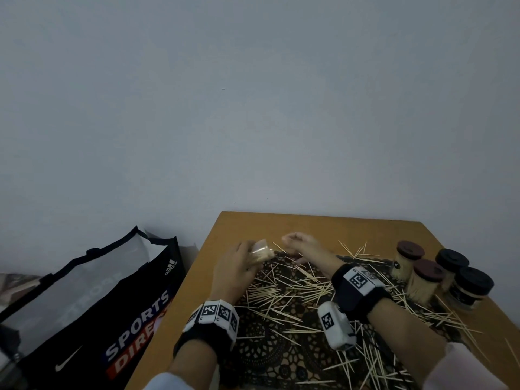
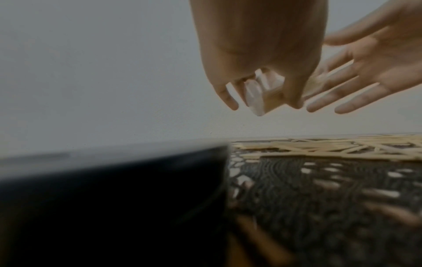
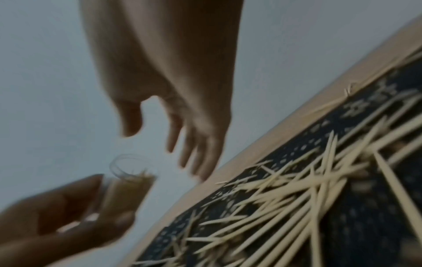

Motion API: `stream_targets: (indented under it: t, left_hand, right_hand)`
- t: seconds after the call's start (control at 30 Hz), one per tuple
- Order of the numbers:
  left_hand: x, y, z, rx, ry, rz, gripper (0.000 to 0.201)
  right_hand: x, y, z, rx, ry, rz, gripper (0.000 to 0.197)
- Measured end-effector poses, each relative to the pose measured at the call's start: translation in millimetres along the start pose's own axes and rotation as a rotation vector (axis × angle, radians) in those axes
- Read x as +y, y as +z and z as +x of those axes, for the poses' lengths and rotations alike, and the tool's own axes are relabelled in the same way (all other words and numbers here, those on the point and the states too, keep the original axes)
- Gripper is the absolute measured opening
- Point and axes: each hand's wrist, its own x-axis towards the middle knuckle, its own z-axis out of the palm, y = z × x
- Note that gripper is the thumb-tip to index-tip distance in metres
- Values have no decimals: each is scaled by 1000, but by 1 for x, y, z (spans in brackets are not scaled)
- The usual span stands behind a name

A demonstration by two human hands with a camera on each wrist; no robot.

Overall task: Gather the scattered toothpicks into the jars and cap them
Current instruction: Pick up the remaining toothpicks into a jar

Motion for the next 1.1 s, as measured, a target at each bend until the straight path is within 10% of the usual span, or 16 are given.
stream_targets:
  t: [0.17,0.47,0.77,1.0,1.1]
  left_hand:
    - [0,-2,0,54,-76,47,48]
    - [-2,1,2,-8,-103,48,53]
    - [-2,-1,1,-16,-109,63,50]
    - [-5,2,2,-18,-112,64,52]
    - [-6,3,2,-27,-110,64,52]
  right_hand:
    - [11,2,7,-59,235,-843,67]
    - [8,39,-8,-163,100,-965,105]
    - [9,51,-16,-251,-143,-982,99]
    - [6,48,-17,-236,-270,-909,37]
    - [6,46,-17,-237,-330,-865,52]
